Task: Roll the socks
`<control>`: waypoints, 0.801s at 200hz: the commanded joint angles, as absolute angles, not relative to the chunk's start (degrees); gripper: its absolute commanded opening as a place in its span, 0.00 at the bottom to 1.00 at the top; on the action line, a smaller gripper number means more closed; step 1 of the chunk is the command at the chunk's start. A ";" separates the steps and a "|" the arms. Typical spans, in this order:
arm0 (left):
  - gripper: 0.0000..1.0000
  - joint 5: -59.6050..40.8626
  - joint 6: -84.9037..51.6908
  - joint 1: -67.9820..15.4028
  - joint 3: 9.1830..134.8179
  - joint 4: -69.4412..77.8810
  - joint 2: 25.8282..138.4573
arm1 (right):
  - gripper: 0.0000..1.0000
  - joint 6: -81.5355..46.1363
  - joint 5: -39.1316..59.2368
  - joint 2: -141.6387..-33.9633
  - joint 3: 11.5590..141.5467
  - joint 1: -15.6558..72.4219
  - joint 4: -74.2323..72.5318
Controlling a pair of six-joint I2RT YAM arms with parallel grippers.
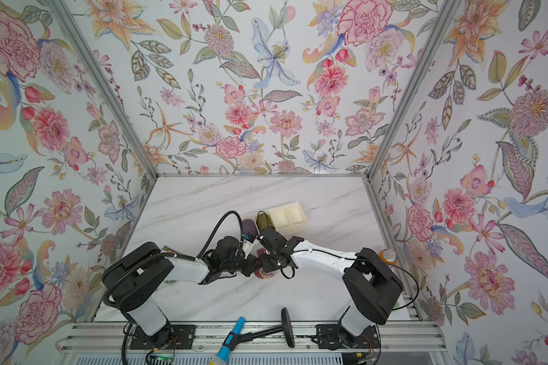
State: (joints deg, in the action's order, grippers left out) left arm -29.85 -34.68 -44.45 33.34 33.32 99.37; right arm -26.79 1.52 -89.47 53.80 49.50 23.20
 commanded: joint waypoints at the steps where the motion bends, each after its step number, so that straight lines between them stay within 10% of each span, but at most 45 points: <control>1: 0.00 -29.89 -33.80 -45.62 31.97 26.19 102.47 | 0.46 -27.81 2.90 -84.28 50.90 47.47 18.92; 88: 0.00 -29.44 -34.13 -45.44 32.11 27.44 102.73 | 0.44 -28.14 -5.95 -82.32 47.85 43.40 21.31; 160: 0.00 -28.53 -32.95 -45.27 32.68 25.08 102.83 | 0.40 -28.21 5.69 -83.97 45.29 40.25 14.73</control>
